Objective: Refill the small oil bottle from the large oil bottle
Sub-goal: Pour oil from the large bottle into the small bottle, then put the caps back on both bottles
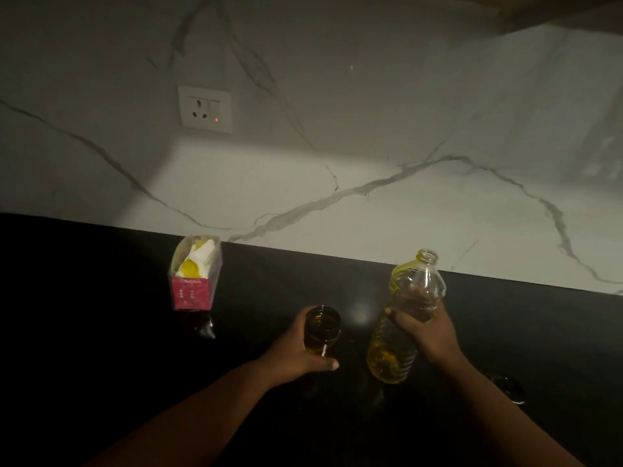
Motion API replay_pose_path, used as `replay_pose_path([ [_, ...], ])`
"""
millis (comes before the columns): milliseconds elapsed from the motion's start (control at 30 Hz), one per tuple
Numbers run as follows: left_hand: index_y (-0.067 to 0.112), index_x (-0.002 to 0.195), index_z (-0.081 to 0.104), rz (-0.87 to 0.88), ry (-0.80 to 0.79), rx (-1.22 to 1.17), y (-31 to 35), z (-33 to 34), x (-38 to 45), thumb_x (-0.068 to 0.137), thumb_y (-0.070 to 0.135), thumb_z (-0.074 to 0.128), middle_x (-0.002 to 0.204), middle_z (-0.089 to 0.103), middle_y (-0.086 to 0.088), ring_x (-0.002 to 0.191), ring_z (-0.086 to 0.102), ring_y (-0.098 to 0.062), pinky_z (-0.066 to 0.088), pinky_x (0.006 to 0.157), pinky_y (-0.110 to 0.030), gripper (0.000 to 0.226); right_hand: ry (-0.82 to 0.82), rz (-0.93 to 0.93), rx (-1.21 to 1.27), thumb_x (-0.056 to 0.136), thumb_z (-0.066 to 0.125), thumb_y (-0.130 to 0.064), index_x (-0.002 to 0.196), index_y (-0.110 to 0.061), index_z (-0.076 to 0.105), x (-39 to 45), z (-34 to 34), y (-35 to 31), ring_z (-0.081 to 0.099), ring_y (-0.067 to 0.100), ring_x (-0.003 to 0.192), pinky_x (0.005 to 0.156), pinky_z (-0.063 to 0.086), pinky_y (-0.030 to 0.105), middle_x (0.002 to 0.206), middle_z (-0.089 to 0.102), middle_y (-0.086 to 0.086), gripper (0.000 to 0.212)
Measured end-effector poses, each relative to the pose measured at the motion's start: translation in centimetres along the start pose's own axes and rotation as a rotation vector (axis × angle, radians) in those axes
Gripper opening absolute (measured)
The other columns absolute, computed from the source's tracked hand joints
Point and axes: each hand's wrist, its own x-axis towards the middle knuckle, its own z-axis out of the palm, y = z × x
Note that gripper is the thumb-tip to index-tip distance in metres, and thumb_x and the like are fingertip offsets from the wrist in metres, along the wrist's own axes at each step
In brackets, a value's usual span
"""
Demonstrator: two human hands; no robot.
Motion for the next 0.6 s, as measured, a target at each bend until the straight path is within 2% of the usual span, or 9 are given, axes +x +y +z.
replay_pose_path([
  [200, 0.039, 0.150, 0.016, -0.016, 0.023, 0.010, -0.4, 0.1, -1.2, 0.064, 0.033, 0.091, 0.151, 0.039, 0.004, 0.141, 0.037, -0.021, 0.032, 0.116, -0.054, 0.115, 0.002, 0.002, 0.005, 0.051, 0.083, -0.052, 0.127, -0.027, 0.046, -0.7, 0.1, 0.4, 0.062, 0.007, 0.096, 0.071, 0.049, 0.024, 0.109, 0.064, -0.009, 0.089],
  [333, 0.041, 0.150, 0.015, -0.015, 0.043, 0.039, -0.7, 0.5, -2.0, 0.061, 0.039, 0.091, 0.153, 0.037, 0.005, 0.142, 0.035, -0.023, 0.032, 0.115, -0.056, 0.117, -0.042, 0.035, -0.007, 0.049, 0.085, -0.055, 0.135, -0.031, 0.033, -1.5, 0.2, 0.5, 0.058, 0.006, 0.097, 0.078, 0.049, 0.028, 0.114, 0.057, -0.012, 0.104],
  [400, 0.041, 0.152, 0.009, -0.013, 0.077, 0.090, -0.6, 0.7, -2.4, 0.060, 0.044, 0.091, 0.157, 0.030, 0.004, 0.145, 0.030, -0.025, 0.027, 0.117, -0.058, 0.124, -0.063, 0.063, -0.010, 0.048, 0.086, -0.053, 0.136, -0.032, 0.030, -1.9, 0.0, 0.4, 0.057, 0.007, 0.097, 0.081, 0.048, 0.030, 0.116, 0.054, -0.009, 0.107],
  [500, 0.039, 0.154, -0.007, -0.071, 0.157, 0.172, -0.5, 1.3, -3.1, 0.060, 0.050, 0.089, 0.165, 0.010, 0.001, 0.151, 0.013, -0.030, 0.015, 0.120, -0.059, 0.135, -0.094, 0.066, -0.027, 0.049, 0.087, -0.051, 0.137, -0.034, 0.027, -2.8, -0.7, 0.4, 0.055, 0.003, 0.095, 0.076, 0.046, 0.022, 0.120, 0.050, -0.010, 0.108],
  [600, 0.038, 0.154, -0.013, -0.089, 0.240, 0.195, 0.0, 2.1, -4.4, 0.061, 0.054, 0.087, 0.166, 0.002, -0.001, 0.152, 0.005, -0.030, 0.010, 0.121, -0.058, 0.138, -0.107, 0.070, -0.083, 0.049, 0.086, -0.056, 0.145, -0.030, 0.023, -3.8, -2.3, 0.7, 0.046, 0.012, 0.116, 0.087, 0.041, 0.026, 0.137, 0.043, -0.005, 0.117],
])
